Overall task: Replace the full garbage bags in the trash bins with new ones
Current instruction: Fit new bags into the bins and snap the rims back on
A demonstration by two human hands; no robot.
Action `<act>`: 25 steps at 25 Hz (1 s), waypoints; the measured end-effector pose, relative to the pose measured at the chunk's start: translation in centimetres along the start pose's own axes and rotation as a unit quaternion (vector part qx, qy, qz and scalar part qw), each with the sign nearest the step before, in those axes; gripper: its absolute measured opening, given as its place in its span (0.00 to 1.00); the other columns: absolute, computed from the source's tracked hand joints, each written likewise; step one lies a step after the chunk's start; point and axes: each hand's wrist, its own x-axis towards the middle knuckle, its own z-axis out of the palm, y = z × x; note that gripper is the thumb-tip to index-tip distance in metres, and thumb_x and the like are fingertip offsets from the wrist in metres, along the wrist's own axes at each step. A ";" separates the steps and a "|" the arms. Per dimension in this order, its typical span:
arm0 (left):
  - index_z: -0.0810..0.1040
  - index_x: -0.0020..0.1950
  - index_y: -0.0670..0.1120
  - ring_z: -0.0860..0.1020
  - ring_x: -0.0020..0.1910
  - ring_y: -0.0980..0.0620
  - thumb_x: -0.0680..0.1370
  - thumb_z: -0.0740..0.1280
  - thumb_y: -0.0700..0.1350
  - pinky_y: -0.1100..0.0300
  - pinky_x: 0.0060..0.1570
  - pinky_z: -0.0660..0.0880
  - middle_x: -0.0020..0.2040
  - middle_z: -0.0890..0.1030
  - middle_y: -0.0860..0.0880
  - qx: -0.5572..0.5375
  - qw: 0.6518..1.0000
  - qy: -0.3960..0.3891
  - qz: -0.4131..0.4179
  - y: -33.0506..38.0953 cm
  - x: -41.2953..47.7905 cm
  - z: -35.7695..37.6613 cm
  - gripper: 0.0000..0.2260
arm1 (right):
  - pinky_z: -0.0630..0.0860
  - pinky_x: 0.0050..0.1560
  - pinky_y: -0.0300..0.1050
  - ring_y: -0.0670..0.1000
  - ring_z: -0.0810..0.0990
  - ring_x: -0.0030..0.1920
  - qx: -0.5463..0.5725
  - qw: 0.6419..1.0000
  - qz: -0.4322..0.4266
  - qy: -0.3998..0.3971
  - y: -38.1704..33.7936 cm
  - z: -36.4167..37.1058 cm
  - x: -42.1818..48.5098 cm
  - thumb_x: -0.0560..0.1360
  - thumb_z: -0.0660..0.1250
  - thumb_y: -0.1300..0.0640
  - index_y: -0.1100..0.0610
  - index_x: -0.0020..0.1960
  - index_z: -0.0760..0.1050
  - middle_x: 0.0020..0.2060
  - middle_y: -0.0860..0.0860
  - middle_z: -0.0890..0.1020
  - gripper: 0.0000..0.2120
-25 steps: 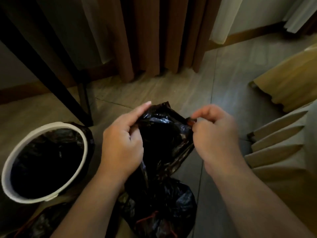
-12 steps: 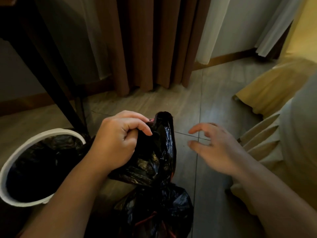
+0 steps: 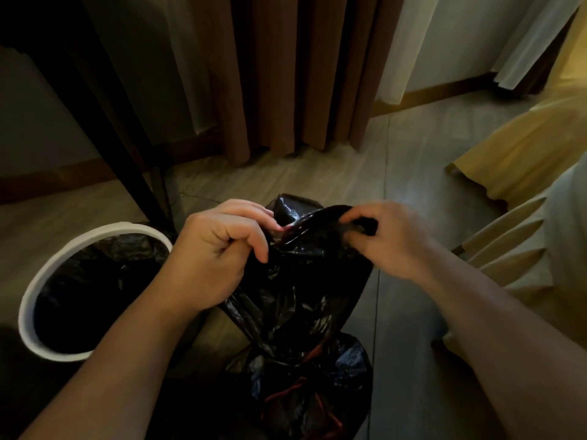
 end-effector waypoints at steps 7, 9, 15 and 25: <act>0.87 0.44 0.47 0.74 0.65 0.45 0.69 0.74 0.32 0.46 0.59 0.77 0.65 0.79 0.46 0.334 0.938 -0.080 -0.038 -2.3 -0.8 -1.0 0.11 | 0.69 0.44 0.39 0.49 0.76 0.49 -0.069 0.987 -0.018 0.142 0.5 -0.3 0.8 0.75 0.65 0.68 0.49 0.41 0.83 0.51 0.47 0.78 0.16; 0.87 0.56 0.46 0.74 0.62 0.43 0.70 0.73 0.34 0.43 0.57 0.79 0.65 0.79 0.46 0.407 0.908 -0.052 -0.081 -2.5 -0.9 -0.9 0.16 | 0.73 0.49 0.44 0.50 0.77 0.53 -0.089 0.987 -0.002 0.135 0.7 -0.3 0.9 0.77 0.63 0.66 0.53 0.48 0.86 0.56 0.49 0.79 0.14; 0.86 0.59 0.43 0.77 0.52 0.42 0.76 0.68 0.38 0.44 0.51 0.78 0.55 0.83 0.45 0.453 0.879 0.040 -0.145 -2.0 -0.7 -1.8 0.14 | 0.68 0.42 0.40 0.51 0.73 0.51 -0.115 0.979 0.021 0.167 0.5 -0.9 0.9 0.76 0.74 0.56 0.55 0.68 0.75 0.61 0.55 0.73 0.22; 0.84 0.58 0.44 0.78 0.48 0.47 0.79 0.64 0.42 0.53 0.39 0.76 0.66 0.72 0.45 0.418 0.886 0.109 -0.167 -2.3 -1.2 -2.3 0.12 | 0.67 0.39 0.37 0.47 0.68 0.44 -0.171 0.968 0.014 0.181 0.2 -0.7 0.8 0.75 0.76 0.58 0.53 0.65 0.82 0.53 0.49 0.62 0.19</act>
